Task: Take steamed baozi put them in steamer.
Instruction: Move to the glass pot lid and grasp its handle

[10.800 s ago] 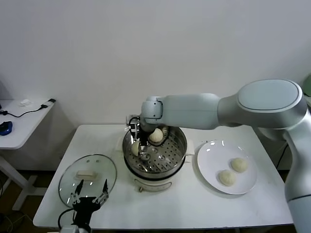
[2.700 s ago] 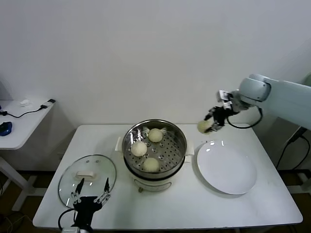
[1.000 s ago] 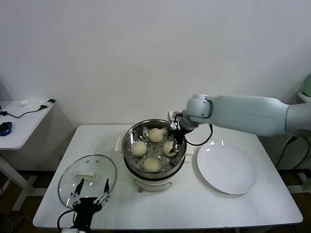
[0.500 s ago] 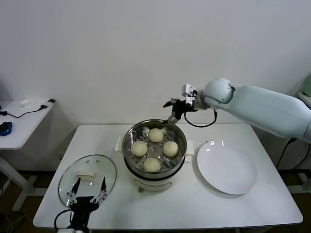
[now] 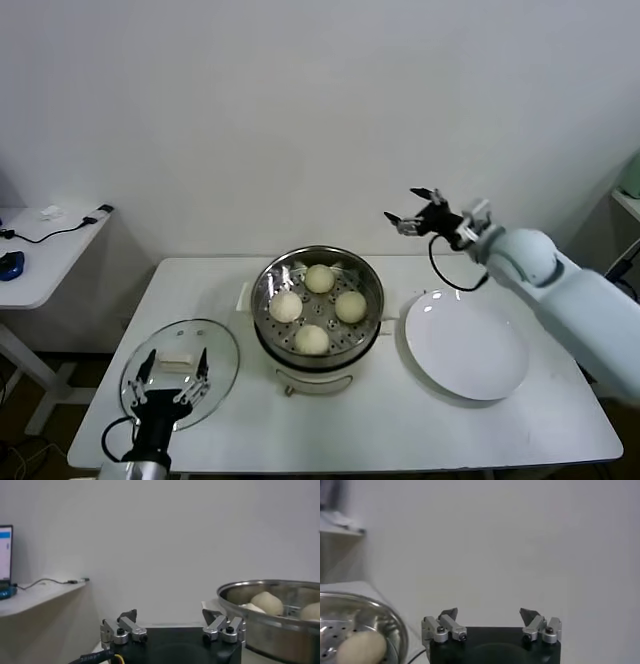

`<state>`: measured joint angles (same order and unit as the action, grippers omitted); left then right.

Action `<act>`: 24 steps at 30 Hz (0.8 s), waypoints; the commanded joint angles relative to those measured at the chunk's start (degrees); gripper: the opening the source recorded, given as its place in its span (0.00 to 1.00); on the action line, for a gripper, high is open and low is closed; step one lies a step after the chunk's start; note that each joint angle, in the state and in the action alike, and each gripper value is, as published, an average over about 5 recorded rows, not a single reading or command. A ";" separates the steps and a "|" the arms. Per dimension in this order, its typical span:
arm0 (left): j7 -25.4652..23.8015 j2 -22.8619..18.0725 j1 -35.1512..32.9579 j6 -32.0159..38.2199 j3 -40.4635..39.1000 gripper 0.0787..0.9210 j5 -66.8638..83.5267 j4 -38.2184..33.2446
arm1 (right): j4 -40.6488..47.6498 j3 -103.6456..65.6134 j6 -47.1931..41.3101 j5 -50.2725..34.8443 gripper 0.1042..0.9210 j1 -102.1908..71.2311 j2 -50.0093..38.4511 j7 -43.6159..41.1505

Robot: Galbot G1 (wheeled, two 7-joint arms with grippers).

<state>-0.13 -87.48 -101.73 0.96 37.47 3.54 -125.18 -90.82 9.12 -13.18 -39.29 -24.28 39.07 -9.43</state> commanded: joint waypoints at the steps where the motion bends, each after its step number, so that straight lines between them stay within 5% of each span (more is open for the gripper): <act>1: 3.90 3.34 2.45 5.09 1.62 0.88 -8.93 2.53 | -6.07 -53.42 11.74 10.25 0.88 -51.67 6.88 1.89; 11: 9.31 6.43 3.24 9.63 3.71 0.88 -22.73 7.70 | -3.65 -57.89 26.89 12.47 0.88 -65.09 19.43 -1.07; 20: 26.61 9.43 3.25 13.53 4.94 0.88 -59.10 20.00 | -1.62 -53.10 31.79 16.05 0.88 -67.34 27.23 -0.09; 24: 29.96 12.06 3.47 12.17 3.99 0.88 -67.36 26.40 | -1.32 -51.31 31.91 17.81 0.88 -66.62 29.29 0.38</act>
<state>16.35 -79.96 -98.76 11.27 41.31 -32.86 -112.28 -92.62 -39.51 12.62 -25.78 -83.23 60.43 -9.22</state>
